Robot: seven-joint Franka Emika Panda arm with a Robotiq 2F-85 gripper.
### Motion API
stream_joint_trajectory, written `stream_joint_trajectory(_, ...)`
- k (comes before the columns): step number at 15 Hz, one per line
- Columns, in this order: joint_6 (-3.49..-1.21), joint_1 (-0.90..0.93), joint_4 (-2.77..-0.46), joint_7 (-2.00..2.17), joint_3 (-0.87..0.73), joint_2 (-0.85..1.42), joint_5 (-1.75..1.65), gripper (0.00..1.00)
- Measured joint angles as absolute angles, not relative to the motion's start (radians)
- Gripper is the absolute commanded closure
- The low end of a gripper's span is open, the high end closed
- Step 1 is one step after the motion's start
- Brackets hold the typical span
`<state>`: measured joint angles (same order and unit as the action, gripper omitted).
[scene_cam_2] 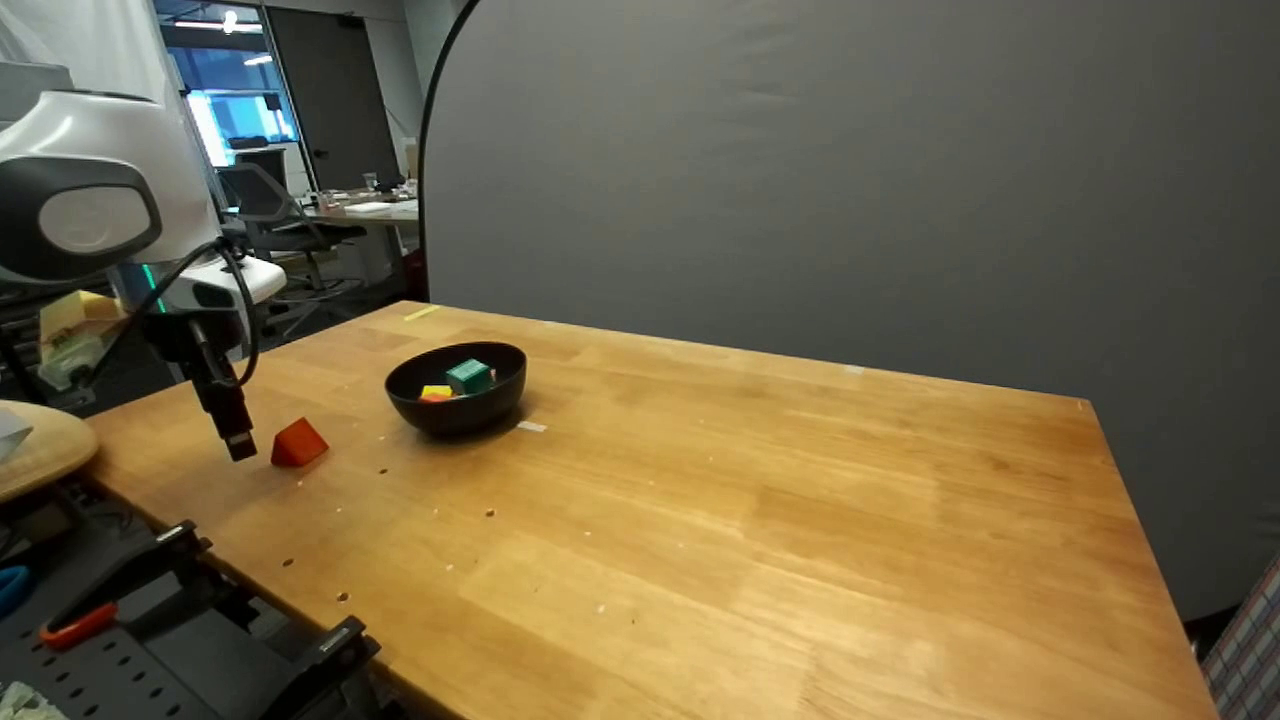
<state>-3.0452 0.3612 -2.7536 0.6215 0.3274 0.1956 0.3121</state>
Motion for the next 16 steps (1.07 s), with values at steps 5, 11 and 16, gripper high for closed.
stream_joint_trajectory(5, -3.044, 0.357, -2.731, 0.633, 0.313, 0.216, 0.315, 0.00)
stream_joint_trajectory(11, -3.005, 0.346, -2.553, 0.648, 0.190, 0.331, 0.315, 0.00)
stream_joint_trajectory(16, -2.857, 0.367, -2.460, 0.794, 0.149, 0.400, 0.323, 0.00)
